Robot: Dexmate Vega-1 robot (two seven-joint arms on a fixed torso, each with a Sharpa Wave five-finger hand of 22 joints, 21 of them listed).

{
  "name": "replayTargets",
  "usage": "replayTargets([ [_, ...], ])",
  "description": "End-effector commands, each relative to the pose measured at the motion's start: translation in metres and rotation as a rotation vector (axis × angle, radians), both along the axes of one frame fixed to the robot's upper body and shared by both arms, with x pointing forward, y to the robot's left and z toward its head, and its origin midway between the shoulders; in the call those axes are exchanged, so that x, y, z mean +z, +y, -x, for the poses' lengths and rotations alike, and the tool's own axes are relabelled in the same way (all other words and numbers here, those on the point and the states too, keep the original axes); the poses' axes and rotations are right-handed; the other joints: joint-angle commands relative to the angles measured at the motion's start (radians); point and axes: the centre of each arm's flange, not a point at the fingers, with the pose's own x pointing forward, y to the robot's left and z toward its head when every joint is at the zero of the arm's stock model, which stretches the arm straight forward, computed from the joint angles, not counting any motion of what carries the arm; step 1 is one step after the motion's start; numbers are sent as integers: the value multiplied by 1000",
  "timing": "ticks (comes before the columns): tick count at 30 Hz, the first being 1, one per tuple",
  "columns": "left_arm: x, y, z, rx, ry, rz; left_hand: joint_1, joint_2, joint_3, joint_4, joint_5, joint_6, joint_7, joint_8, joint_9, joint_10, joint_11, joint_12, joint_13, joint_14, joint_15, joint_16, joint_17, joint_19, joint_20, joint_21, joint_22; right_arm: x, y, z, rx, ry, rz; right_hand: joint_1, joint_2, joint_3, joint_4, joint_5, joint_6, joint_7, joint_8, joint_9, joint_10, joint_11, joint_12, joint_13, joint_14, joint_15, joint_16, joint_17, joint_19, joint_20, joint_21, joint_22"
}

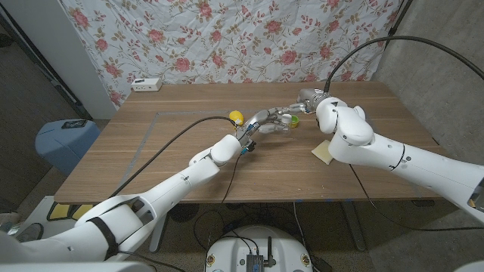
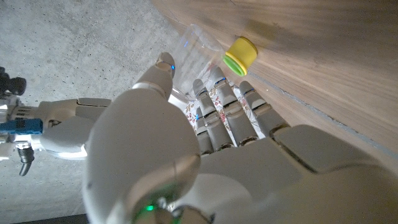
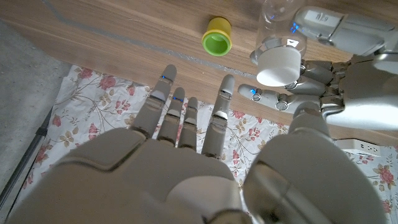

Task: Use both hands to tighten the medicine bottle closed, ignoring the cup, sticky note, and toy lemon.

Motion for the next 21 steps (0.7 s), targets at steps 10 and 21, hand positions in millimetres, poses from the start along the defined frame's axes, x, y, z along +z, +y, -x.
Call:
replayTargets([
  [10,12,7,-2,1,-23,-10,4,6,8,1,5,7,0,-1,3,26,-16,6,2,0,-89,4,4,1,-9,6,2,7,3,0,131,113,1,105,30,43,-60,4,-143,4,-24,18,-102,27,1,4,-87,48,-12,1,-60,28,-8,-1],
  [21,10,10,-1,7,-20,-7,5,6,7,1,5,7,1,-1,3,25,-11,5,2,1,-90,4,4,0,-9,6,2,10,4,-1,141,138,13,183,47,82,-98,-37,-205,-30,-28,17,-148,24,4,5,-121,67,-9,0,-81,37,-5,-2],
])
